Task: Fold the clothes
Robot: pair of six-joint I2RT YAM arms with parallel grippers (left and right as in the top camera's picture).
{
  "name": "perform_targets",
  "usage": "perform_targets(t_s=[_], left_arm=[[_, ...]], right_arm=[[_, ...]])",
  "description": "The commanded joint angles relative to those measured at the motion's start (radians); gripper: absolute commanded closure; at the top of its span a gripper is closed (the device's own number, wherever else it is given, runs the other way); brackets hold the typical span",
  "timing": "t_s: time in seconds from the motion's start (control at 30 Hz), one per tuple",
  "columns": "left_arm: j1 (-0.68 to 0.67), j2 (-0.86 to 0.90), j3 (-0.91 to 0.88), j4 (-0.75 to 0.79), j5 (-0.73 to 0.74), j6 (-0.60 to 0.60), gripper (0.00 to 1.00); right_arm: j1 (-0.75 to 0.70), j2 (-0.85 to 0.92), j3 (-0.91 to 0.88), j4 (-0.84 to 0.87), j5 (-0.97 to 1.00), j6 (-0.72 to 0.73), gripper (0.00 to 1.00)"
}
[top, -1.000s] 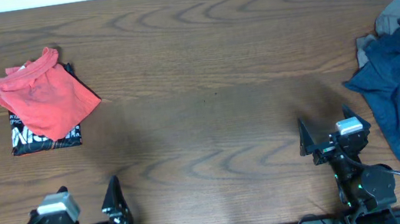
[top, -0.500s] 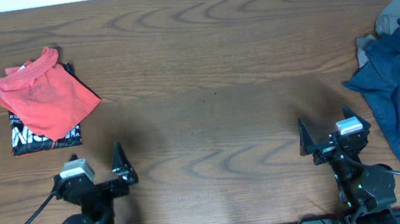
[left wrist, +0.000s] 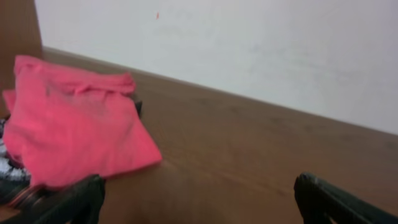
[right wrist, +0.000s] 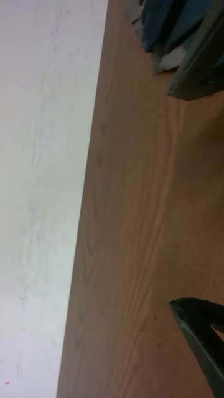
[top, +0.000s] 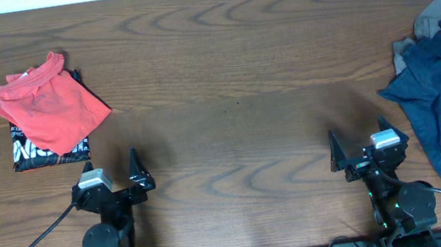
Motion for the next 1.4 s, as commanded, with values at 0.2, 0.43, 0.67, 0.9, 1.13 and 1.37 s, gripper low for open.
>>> perform_targets(t_s=[0.2,0.43,0.67,0.9,1.13,1.37], left_arm=[[0.003,-0.010,-0.003,-0.066,-0.054,-0.076,0.02],[0.003,-0.007,-0.003,-0.066,-0.054,-0.076,0.02],[0.003,-0.007,-0.003,-0.066,-0.054,-0.076,0.02],[0.003,-0.007,-0.003,-0.066,-0.054,-0.076,0.02],[0.003,-0.007,-0.003,-0.066,-0.054,-0.076,0.02],[0.003,-0.007,-0.003,-0.066,-0.054,-0.076,0.02]], right_arm=[[0.007,-0.002,-0.001,-0.003,-0.008,-0.016,0.01],[0.007,-0.002,-0.001,-0.003,-0.008,-0.016,0.01],[0.007,-0.002,-0.001,-0.003,-0.008,-0.016,0.01],[0.007,-0.002,-0.001,-0.003,-0.008,-0.016,0.01],[0.008,-0.002,-0.001,-0.003,-0.008,-0.016,0.01],[0.007,-0.002,-0.001,-0.003,-0.008,-0.016,0.01]])
